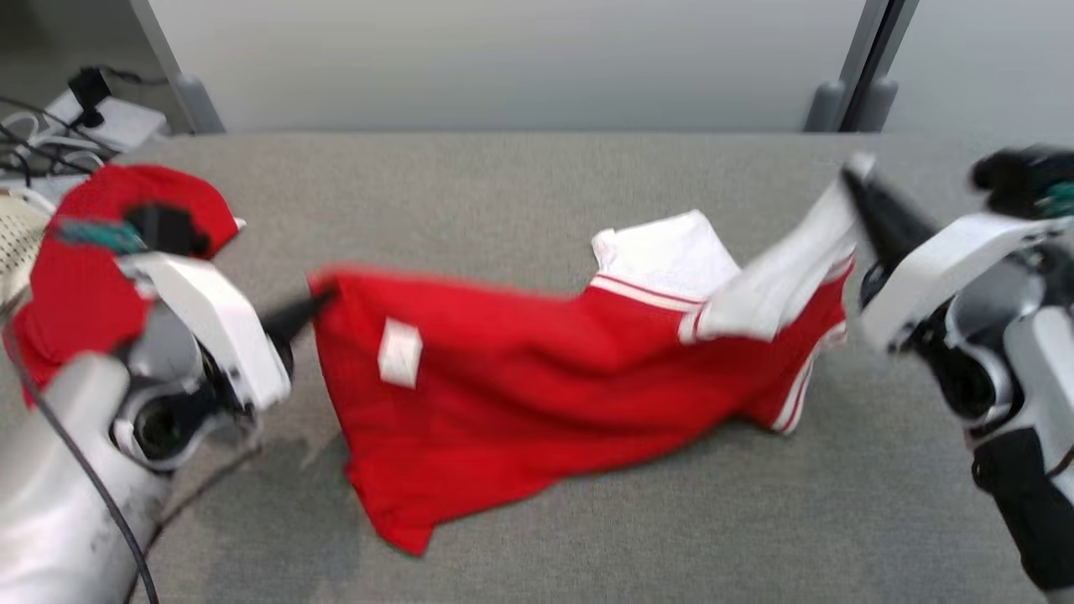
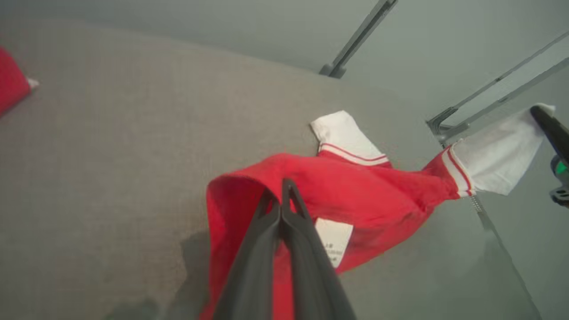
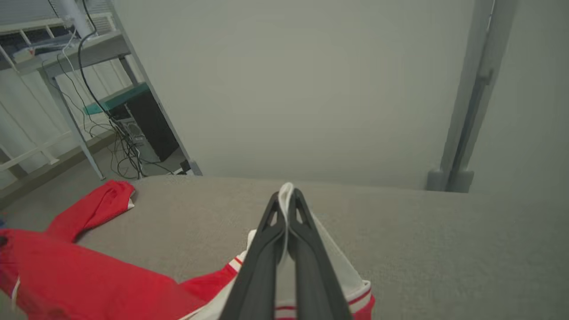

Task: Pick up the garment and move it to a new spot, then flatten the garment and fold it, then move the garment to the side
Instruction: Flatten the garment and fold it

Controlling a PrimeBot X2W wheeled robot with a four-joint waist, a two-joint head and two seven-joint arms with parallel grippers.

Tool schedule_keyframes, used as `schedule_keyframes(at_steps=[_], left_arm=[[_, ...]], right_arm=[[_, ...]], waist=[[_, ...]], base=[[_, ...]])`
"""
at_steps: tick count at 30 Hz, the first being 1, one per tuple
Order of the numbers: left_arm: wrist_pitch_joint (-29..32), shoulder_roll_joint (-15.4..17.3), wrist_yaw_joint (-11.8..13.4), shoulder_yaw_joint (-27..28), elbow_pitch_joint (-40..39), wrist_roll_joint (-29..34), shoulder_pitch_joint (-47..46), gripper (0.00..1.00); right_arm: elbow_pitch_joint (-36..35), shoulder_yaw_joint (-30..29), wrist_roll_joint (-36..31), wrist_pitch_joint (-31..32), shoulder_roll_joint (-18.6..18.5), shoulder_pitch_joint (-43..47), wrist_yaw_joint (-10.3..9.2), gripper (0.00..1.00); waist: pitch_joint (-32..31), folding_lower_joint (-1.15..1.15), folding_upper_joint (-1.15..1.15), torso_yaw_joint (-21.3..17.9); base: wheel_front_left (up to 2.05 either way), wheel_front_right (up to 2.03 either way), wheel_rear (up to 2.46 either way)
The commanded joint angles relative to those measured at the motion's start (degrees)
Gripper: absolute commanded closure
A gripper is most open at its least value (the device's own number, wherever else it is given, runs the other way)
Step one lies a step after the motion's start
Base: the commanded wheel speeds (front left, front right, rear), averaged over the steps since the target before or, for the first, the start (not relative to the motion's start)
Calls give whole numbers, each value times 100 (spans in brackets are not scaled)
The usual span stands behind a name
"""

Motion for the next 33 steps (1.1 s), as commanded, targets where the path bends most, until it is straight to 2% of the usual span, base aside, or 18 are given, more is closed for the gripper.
schedule_keyframes(at_steps=[1, 5, 7, 9, 11, 12, 14, 15, 17, 20, 25, 29, 33], left_arm=[[427, 254, 62, 96, 33, -198, -6, 100], [1737, 366, 308, -199, 330, -581, 9, 100], [2433, 437, 559, -295, 419, -762, -144, 100], [2721, 508, 750, -291, 405, -761, -473, 100], [2152, 474, 675, -29, 299, -563, -1055, 100], [1456, 449, 534, 198, 235, -318, -1460, 100], [-360, 455, 305, 653, 182, 450, -2398, 100], [-1068, 442, 201, 767, 201, 768, -2796, 100], [-1893, 340, 70, 878, 409, 1045, -3367, 100], [-2451, 300, -34, 705, 701, 1281, -3798, 100], [-2855, 345, -54, 362, 674, 1093, -3829, 100], [-3078, 481, -56, 3, 870, 677, -3162, 100], [-3329, 474, -57, -409, 1125, 252, -2150, 100]], right_arm=[[-210, 306, 221, 584, -157, 110, 0, 100], [-470, 902, 720, 2142, -470, 0, 0, 100], [-548, 1041, 869, 2701, -578, -285, 0, 100], [-455, 990, 977, 3027, -523, -705, 0, 100], [-207, 754, 885, 2990, -357, -1344, 0, 100], [-30, 515, 727, 2734, -264, -1770, 0, 100], [382, -257, 394, 1816, -5, -2761, 0, 100], [566, -528, 139, 1367, 65, -3240, 0, 100], [850, -1001, -362, 462, 105, -4019, 0, 100], [1210, -1277, -555, -60, 172, -4556, 0, 100], [1209, -1362, -363, -218, -4, -4568, 0, 100], [858, -1242, 179, -243, -149, -3793, 0, 100], [700, -891, 783, 58, -274, -2450, 0, 100]], waist=[[403, 0, 0, -51], [1058, 0, 0, -137], [1436, 0, 0, -174], [1836, 0, 0, -206], [2234, 0, 0, -224], [2417, 0, 0, -229], [2708, 0, 0, -241], [2782, 0, 0, -250], [2784, 0, 0, -258], [2627, 0, 0, -318], [2633, 0, 0, -379], [2654, 0, 0, -383], [2485, 0, 0, -366]], base=[[0, 0, 0], [0, 0, 0], [0, 0, 0], [0, 0, 0], [0, 0, 0], [0, 0, 0], [0, 0, 0], [0, 0, 0], [0, 0, 0], [0, 0, 0], [0, 0, 0], [0, 0, 0], [0, 0, 0]])
